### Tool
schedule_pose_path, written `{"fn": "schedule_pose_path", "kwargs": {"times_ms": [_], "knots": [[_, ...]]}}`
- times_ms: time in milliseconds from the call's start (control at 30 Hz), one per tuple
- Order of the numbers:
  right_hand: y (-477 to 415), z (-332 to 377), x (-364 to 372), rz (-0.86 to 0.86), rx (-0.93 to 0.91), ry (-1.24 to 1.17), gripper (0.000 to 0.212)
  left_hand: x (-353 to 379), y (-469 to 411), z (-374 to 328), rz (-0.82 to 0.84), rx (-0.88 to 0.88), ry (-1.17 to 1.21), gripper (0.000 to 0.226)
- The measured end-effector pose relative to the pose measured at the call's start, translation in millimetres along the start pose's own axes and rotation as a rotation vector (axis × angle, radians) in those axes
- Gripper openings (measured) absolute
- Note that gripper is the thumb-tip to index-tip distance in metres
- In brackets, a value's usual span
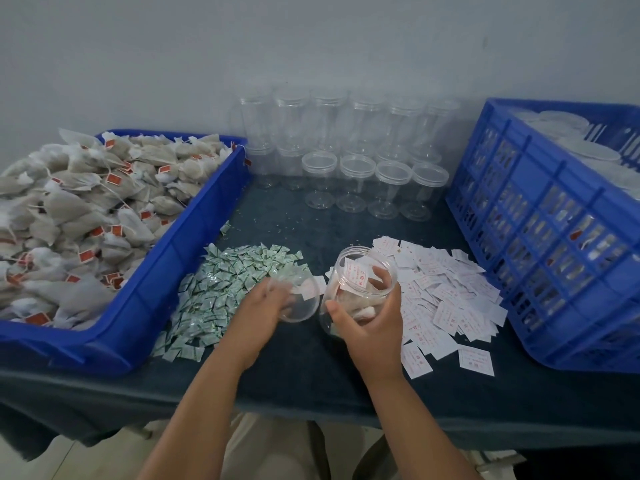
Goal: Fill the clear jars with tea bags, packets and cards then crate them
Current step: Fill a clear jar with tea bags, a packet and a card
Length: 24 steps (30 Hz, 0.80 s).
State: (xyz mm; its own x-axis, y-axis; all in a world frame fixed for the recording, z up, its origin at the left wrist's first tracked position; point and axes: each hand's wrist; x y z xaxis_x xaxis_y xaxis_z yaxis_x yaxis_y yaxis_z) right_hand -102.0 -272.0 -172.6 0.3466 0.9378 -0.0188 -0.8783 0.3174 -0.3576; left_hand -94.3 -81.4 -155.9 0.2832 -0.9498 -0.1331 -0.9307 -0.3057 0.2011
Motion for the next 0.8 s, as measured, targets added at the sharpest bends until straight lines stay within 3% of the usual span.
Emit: {"fn": "schedule_pose_path", "kwargs": {"times_ms": [67, 100, 167, 233, 367, 467, 600, 700, 800], "knots": [[0, -1, -1, 0.052, -0.008, 0.014, 0.090, -5, 8, -9, 0.031, -0.075, 0.447, 0.029], [0, -1, 0, 0.092, -0.018, 0.025, 0.091, -7, 10, -13, 0.041, -0.063, 0.554, 0.034], [2, -1, 0, 0.179, -0.051, 0.066, 0.091, -8, 17, -25, 0.035, 0.024, 0.533, 0.037], [3, 3, 2, 0.236, -0.095, 0.128, 0.091, -5, 22, -40, 0.015, 0.181, 0.340, 0.024], [3, 3, 3, 0.298, -0.167, 0.161, 0.089, 1, 31, -65, 0.074, 0.503, -0.095, 0.030], [0, -1, 6, 0.325, -0.160, 0.178, 0.081, 9, 39, -69, 0.189, 0.632, -0.454, 0.050], [-4, -8, 12, 0.365, -0.138, 0.140, 0.066, 24, 48, -68, 0.074, 0.740, -0.803, 0.074], [-5, -11, 13, 0.355, -0.184, 0.095, 0.057, 37, 52, -69, 0.026, 0.757, -0.957, 0.073], [-9, -10, 15, 0.329, -0.282, 0.216, 0.037, 47, 51, -73, -0.034, 0.756, -1.111, 0.067]]}}
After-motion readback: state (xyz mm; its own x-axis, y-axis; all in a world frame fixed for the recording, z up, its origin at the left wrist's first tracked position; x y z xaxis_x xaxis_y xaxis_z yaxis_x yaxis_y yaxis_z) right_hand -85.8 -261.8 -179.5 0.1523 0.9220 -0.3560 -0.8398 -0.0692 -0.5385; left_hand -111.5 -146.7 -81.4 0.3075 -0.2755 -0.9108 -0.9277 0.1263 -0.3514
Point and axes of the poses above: each hand's wrist, its own y-axis away from the middle knuckle, its own x-axis out of the palm, z = x × y, and after that the axes turned 7 degrees about -z, right-handed
